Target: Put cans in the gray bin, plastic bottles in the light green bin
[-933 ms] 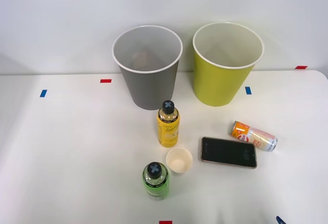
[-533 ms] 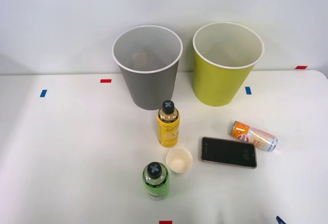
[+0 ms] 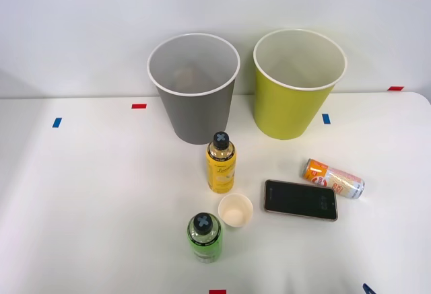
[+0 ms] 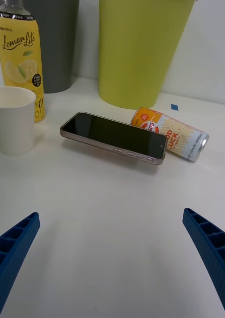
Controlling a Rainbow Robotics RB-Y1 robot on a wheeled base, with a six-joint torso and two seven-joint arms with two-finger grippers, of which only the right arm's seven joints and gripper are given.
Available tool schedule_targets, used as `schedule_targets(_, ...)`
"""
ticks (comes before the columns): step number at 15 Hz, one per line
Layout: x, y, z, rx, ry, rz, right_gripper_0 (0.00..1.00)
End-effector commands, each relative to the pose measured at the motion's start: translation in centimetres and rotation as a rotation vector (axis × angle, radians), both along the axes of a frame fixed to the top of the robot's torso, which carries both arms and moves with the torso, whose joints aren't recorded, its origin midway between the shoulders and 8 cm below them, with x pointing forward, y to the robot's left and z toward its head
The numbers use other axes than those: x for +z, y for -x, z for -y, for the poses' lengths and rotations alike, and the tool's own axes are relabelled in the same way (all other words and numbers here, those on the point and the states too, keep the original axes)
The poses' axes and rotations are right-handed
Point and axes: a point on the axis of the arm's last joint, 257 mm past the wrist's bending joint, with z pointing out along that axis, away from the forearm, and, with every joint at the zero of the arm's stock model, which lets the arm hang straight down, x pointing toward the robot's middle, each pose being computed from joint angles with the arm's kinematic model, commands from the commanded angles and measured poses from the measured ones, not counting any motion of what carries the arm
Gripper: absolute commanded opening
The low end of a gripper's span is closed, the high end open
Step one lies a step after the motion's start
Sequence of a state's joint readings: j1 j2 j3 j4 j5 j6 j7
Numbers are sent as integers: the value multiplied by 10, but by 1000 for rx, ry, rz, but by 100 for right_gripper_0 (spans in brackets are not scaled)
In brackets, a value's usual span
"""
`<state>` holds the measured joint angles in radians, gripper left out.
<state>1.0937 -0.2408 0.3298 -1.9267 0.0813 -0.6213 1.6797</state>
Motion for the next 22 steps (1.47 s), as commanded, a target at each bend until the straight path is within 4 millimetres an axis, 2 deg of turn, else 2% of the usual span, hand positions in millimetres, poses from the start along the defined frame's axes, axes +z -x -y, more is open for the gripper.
schedule_targets(1,0,0,0,0,0,0,100)
schedule_targets(22,0,0,0,0,0,0,100)
